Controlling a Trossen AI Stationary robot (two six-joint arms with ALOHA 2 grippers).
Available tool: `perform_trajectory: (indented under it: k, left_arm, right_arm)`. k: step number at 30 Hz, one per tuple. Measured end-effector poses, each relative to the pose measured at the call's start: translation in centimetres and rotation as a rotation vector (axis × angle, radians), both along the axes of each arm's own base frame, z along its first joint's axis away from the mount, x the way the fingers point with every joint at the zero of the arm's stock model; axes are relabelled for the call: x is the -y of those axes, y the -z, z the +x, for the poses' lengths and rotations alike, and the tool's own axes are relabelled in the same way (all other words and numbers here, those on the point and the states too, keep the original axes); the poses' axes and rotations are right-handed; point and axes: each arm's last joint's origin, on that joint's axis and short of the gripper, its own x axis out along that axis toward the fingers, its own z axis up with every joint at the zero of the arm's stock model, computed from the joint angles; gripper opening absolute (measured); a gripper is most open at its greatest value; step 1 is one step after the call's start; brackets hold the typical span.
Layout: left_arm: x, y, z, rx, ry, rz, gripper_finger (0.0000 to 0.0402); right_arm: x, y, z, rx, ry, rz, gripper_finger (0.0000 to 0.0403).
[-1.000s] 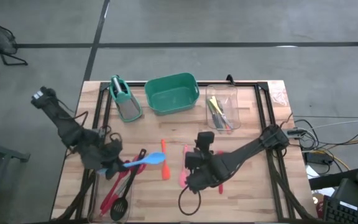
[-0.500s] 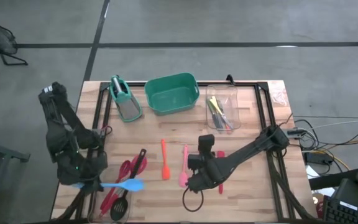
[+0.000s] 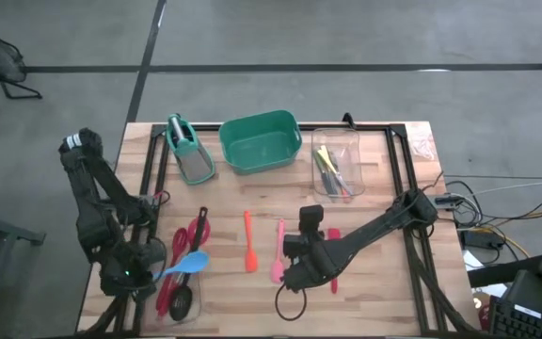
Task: Pick & Place Kitchen Items
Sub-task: Put the blue serving spoon into the bottom transparent bin
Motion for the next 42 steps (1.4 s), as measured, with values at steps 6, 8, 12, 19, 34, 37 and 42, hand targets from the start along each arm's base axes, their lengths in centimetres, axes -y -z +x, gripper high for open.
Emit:
perform_trajectory:
  k: [6, 8, 12, 19, 34, 37, 42]
  left_arm:
    - [0.3, 0.7, 0.1, -0.018, -0.008, 0.028, 0.0067]
    - [0.3, 0.8, 0.2, -0.008, -0.014, 0.038, 0.0067]
    - [0.3, 0.9, 0.5, 0.054, -0.043, 0.073, 0.0068]
    - [0.1, 1.3, 0.6, 0.088, -0.045, 0.109, 0.0069]
    - [-0.6, 4.7, 0.4, 0.02, -0.061, 0.174, 0.007]
    - [-0.7, 4.6, 0.4, 0.022, -0.066, 0.167, 0.0069]
    - [-1.1, 3.8, 0.4, 0.06, -0.029, 0.136, 0.0069]
  right_arm:
    - [-0.1, -0.2, 0.1, 0.011, -0.001, 0.005, 0.0071]
    - [-0.1, -0.2, 0.2, 0.019, -0.002, 0.01, 0.0067]
    - [-0.1, -0.2, 0.3, 0.03, -0.002, 0.015, 0.006]
    - [-0.2, -0.2, 0.3, 0.032, -0.002, 0.016, 0.0068]
    - [-0.3, -0.1, 0.6, 0.063, -0.005, 0.032, 0.0102]
    - [-0.3, -0.1, 0.6, 0.066, -0.006, 0.034, 0.0098]
    - [-0.3, -0.1, 0.7, 0.065, -0.012, 0.033, 0.008]
